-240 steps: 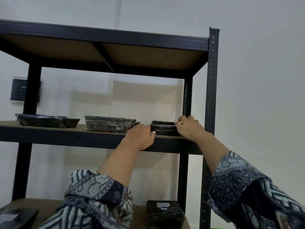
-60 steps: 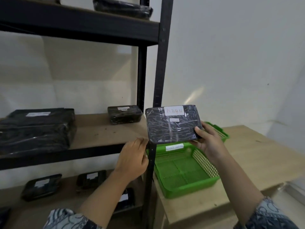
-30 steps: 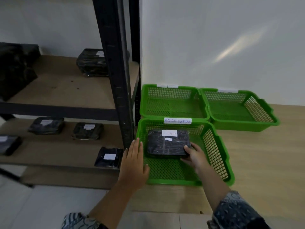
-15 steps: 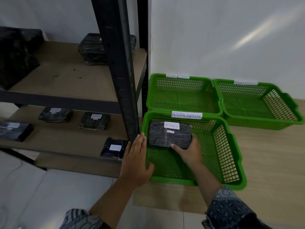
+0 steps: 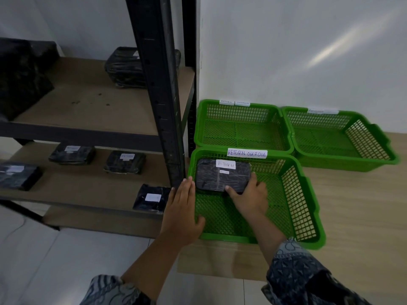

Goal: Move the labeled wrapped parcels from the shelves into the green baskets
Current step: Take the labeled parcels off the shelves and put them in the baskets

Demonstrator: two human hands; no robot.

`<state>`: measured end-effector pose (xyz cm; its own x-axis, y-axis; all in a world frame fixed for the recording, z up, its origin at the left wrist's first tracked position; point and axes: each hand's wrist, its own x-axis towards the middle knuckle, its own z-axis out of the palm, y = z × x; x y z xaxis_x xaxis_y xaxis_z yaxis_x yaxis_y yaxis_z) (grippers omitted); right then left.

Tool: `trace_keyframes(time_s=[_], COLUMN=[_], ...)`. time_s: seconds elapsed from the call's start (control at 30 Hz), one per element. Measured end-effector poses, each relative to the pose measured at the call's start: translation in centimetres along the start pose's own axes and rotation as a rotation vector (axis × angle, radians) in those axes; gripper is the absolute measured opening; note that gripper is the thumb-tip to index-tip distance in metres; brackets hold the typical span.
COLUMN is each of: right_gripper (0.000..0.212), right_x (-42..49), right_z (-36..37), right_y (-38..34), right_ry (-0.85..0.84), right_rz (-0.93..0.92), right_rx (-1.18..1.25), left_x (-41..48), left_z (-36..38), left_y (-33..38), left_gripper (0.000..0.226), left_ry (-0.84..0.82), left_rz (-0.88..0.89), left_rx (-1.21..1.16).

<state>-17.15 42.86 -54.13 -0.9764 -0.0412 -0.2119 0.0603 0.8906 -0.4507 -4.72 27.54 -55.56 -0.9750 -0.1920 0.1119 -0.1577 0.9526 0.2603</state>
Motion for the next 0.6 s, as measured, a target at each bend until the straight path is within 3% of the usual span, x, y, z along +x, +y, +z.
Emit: trace_keyframes(time_s=[0.1, 0.27, 0.6], right_gripper=[0.083, 0.062, 0.059], right_x=[-1.2, -4.0, -13.3], right_z=[-0.3, -1.1, -2.5], right_y=[-0.2, -1.1, -7.8], right_ry=[0.095, 0.113, 0.131], right_rz=[-0.061, -0.277, -0.496], right_rx=[-0.032, -0.115, -0.227], left_x=[0.3, 0.7, -2.8], left_z=[-0.6, -2.9, -10.6], left_y=[0.2, 0.6, -3.2], left_gripper=[0.084, 0.079, 0.071], left_ry=[-0.021, -0.129, 0.005], left_rz=[0.009, 0.039, 0.219], left_rx=[0.038, 0.048, 0.068])
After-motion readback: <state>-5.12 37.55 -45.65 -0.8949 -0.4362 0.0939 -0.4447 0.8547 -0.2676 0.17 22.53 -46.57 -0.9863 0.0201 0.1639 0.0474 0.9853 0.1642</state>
